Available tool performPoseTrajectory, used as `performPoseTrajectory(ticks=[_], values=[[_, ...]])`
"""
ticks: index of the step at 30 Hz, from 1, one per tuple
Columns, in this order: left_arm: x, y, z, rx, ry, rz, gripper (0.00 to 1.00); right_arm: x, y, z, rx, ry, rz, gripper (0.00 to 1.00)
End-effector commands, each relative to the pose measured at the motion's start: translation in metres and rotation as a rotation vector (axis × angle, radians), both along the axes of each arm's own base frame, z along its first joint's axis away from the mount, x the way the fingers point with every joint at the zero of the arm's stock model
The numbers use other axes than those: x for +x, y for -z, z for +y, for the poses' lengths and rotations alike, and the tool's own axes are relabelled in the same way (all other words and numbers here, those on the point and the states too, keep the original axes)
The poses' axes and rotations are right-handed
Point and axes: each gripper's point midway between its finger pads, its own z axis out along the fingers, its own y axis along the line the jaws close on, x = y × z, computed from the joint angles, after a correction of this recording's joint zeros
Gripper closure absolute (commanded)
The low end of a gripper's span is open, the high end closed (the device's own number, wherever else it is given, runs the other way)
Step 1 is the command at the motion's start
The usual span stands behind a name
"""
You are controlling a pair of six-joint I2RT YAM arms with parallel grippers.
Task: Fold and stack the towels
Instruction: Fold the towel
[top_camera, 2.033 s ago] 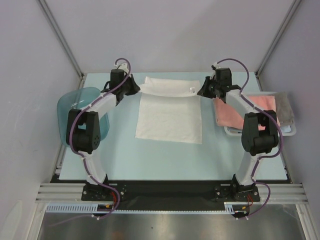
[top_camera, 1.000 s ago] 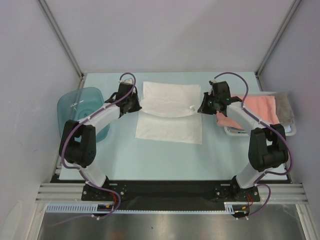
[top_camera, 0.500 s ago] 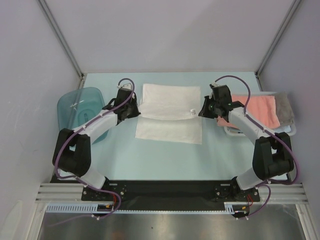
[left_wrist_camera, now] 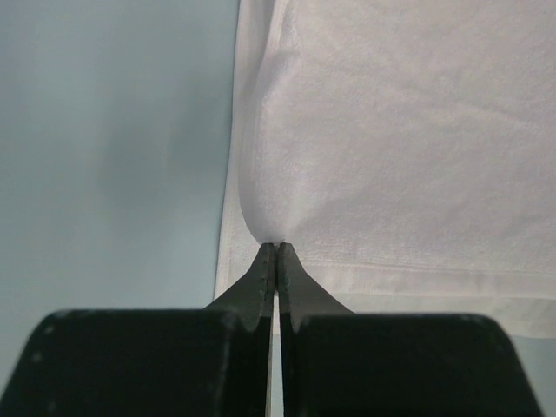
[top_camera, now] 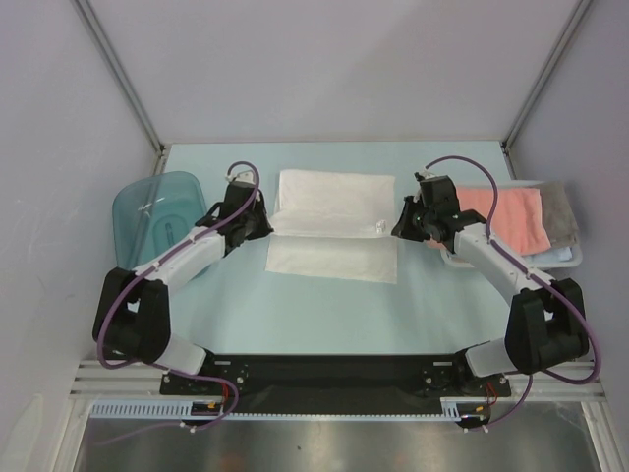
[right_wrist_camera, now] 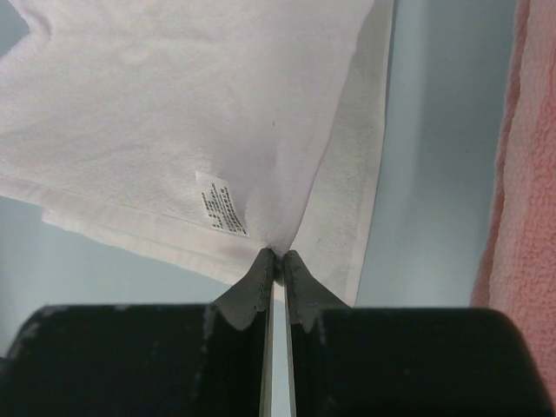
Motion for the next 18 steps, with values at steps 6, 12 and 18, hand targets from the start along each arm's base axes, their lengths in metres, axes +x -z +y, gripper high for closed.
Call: performPoseTrajectory(ticks=[6, 12, 18], values=[[-0.003, -0.022, 0.003, -0.019, -0.024, -0.082, 1.00, -0.009, -0.009, -0.001, 0.005, 0.011, -0.037, 1.00], [-0.010, -0.020, 0.004, -0.018, -0.021, -0.079, 1.00, -0.015, -0.007, 0.000, 0.006, 0.007, -0.037, 1.00], [-0.015, -0.013, 0.006, -0.019, -0.022, -0.072, 1.00, -0.020, -0.005, 0.001, 0.004, 0.005, -0.036, 1.00]])
